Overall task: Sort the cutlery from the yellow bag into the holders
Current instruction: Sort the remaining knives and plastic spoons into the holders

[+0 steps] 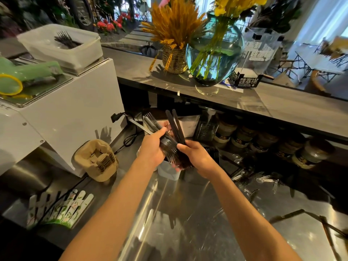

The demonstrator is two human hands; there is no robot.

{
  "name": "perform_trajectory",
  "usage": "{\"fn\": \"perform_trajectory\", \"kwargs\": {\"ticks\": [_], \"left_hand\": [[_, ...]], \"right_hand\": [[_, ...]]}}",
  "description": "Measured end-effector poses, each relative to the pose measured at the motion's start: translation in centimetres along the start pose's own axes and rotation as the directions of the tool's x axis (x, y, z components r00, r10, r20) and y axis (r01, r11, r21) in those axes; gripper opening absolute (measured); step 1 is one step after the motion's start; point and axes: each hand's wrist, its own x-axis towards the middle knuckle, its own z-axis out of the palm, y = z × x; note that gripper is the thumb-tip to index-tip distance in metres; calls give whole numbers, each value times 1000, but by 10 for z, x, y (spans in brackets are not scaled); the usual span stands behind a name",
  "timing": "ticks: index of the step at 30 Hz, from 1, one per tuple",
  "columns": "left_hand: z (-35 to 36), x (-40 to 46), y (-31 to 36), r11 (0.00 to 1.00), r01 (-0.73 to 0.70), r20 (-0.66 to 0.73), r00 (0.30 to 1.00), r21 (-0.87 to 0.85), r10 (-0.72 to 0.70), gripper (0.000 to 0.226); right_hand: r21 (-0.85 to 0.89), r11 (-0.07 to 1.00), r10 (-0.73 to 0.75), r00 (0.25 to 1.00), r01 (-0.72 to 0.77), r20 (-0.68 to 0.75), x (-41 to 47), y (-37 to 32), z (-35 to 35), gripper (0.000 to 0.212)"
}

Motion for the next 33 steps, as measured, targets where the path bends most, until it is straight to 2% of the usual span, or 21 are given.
{"fn": "perform_trajectory", "kwargs": {"ticks": [2,5,8,10,13,16,19,22,25,29,31,33], "left_hand": [[1,-2,-2,1000,27,19,999,11,-28,22],[1,0,-3,997,78,35,996,-9,-78,23],[0,3,-2,994,77,-20,997,-73,-79,20],[0,5,-2,989,109,-48,992,-95,-114,20],[4,10,-6,994,97,-57,994,41,-95,18],[15,8,-13,981,91,-67,995,174,-80,21],[23,8,-19,968,160,-93,985,194,-145,29],[28,8,-21,952,175,-102,983,250,-154,37],[29,10,-25,967,175,-101,982,187,-159,40],[32,14,-31,979,203,-35,979,1,-203,42],[38,12,-30,978,206,-67,976,-3,-206,44],[38,17,-31,980,200,-98,975,-13,-200,43]], "right_hand": [[63,998,20,999,-17,-45,-2,1,-4,23],[56,998,-13,993,20,-115,-4,3,-14,21],[30,995,-92,984,98,-153,-6,4,-25,23],[112,989,-79,984,98,-163,-8,2,-34,26],[212,976,-32,998,42,-50,-12,-4,-45,33],[136,991,2,1000,-5,18,-15,-8,-46,41],[65,997,34,999,-35,19,-13,-7,-42,39],[121,990,79,997,-76,-25,-10,-3,-45,29],[166,980,112,993,-105,-37,-7,-1,-52,20],[263,960,112,992,-92,-64,1,6,-59,19],[282,956,101,991,-74,-83,4,10,-60,17],[265,963,99,980,-51,-170,5,12,-58,18]]}}
